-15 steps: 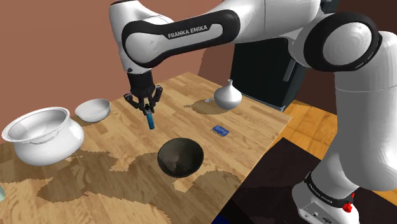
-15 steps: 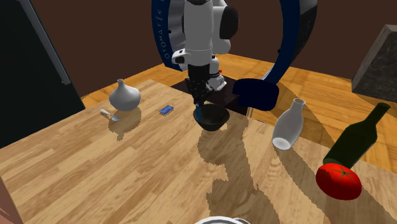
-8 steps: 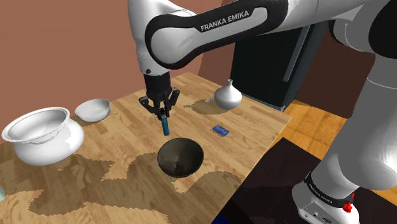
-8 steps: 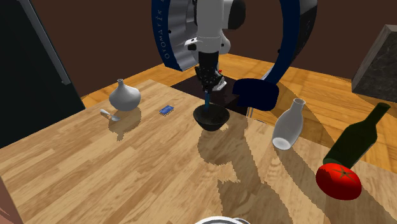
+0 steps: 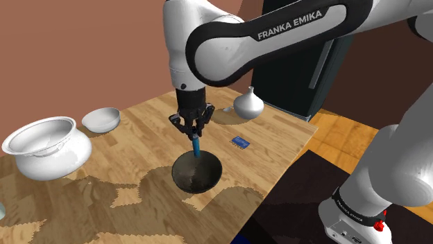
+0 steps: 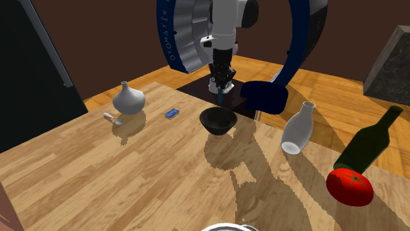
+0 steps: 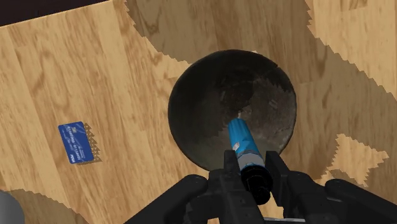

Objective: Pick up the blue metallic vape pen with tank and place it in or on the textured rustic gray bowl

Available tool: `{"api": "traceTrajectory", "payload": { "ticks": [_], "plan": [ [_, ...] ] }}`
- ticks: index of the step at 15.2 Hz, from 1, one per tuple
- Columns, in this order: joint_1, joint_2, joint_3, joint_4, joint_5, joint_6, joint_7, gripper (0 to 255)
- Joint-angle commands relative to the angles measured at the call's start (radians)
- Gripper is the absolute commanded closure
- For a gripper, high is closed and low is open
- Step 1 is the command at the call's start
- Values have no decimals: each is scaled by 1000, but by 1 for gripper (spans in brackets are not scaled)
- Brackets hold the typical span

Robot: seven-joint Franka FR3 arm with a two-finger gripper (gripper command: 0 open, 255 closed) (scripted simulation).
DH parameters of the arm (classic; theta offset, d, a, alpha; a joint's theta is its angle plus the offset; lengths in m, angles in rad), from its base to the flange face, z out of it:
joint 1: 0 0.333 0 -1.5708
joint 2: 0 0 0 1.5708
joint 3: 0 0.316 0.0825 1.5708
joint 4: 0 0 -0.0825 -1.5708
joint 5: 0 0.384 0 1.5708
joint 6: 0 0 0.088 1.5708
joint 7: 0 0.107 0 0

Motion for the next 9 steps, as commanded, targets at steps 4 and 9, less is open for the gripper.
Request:
{"api": "traceTrajectory", "payload": {
  "ticks": [4,9],
  "plan": [
    [1,15,2,-54,-7,68,6,255],
    [3,40,4,-97,-19,133,15,255]
  ]
}}
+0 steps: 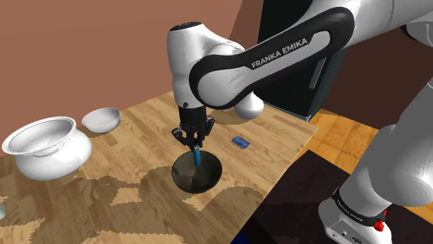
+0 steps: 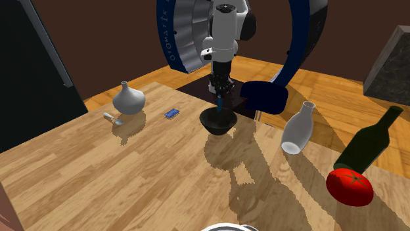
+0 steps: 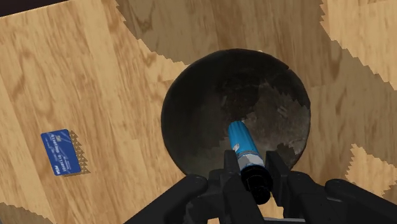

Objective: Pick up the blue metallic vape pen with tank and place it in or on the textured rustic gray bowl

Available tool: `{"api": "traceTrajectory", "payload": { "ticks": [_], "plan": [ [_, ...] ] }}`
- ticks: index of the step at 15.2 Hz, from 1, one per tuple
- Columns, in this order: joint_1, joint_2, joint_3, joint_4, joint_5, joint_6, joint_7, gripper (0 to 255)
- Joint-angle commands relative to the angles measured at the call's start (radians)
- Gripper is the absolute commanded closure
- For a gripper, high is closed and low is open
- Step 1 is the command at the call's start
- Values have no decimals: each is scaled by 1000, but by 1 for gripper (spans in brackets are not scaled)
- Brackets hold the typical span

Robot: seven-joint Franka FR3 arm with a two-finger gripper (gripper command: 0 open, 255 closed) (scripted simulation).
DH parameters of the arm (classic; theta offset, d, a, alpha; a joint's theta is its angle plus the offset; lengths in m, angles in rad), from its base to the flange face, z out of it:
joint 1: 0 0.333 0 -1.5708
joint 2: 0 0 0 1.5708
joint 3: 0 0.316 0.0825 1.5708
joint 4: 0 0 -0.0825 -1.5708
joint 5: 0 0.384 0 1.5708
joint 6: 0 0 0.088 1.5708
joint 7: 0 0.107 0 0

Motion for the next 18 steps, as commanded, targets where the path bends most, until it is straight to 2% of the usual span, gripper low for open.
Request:
{"api": "traceTrajectory", "payload": {
  "ticks": [1,6,14,15,18],
  "plan": [
    [0,10,0,-18,-5,28,3,255],
    [2,43,1,-55,-24,94,16,255],
    [2,43,1,-55,-24,94,16,255],
    [2,43,1,-55,-24,94,16,0],
    [2,43,1,-55,-24,94,16,0]
  ]
}}
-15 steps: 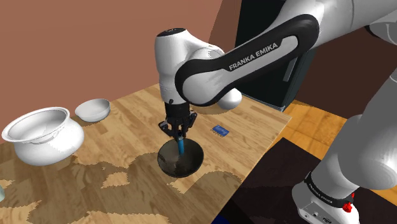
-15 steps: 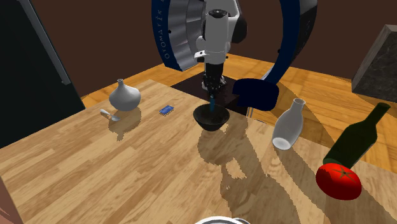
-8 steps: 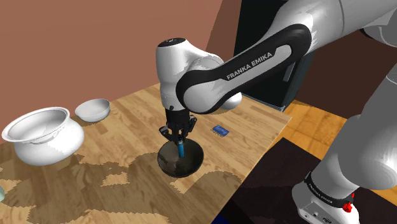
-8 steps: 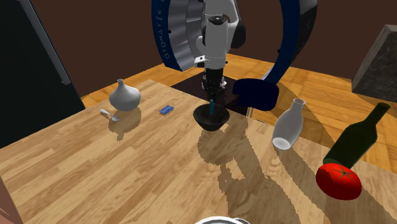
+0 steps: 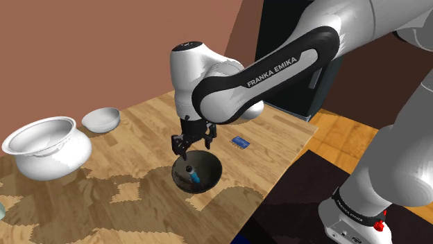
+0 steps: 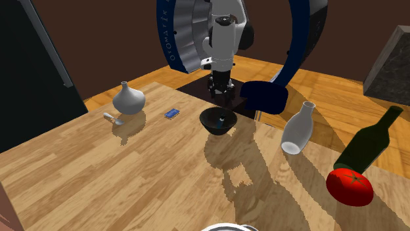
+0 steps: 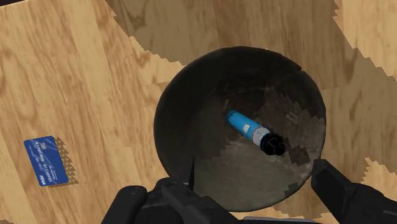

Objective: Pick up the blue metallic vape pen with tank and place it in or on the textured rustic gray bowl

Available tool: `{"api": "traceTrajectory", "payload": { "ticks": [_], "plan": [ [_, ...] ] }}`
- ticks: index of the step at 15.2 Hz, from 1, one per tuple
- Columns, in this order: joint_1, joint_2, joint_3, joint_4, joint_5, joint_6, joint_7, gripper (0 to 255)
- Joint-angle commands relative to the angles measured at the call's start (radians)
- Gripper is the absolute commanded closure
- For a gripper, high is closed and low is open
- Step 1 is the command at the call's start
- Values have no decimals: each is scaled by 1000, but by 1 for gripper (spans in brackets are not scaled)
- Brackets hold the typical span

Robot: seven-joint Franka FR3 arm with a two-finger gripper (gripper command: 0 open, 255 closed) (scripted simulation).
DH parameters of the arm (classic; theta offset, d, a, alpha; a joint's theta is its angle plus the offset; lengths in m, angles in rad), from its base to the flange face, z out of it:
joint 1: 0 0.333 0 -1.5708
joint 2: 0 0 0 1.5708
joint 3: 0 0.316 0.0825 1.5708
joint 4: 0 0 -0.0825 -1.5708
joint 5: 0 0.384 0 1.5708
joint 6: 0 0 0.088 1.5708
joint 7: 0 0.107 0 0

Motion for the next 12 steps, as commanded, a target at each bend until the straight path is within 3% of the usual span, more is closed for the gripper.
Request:
{"api": "traceTrajectory", "payload": {
  "ticks": [1,6,12],
  "plan": [
    [0,0,0,0,0,0,0,0],
    [-4,-54,-2,76,29,-123,-21,0],
    [-4,-54,-2,76,29,-123,-21,0]
  ]
}}
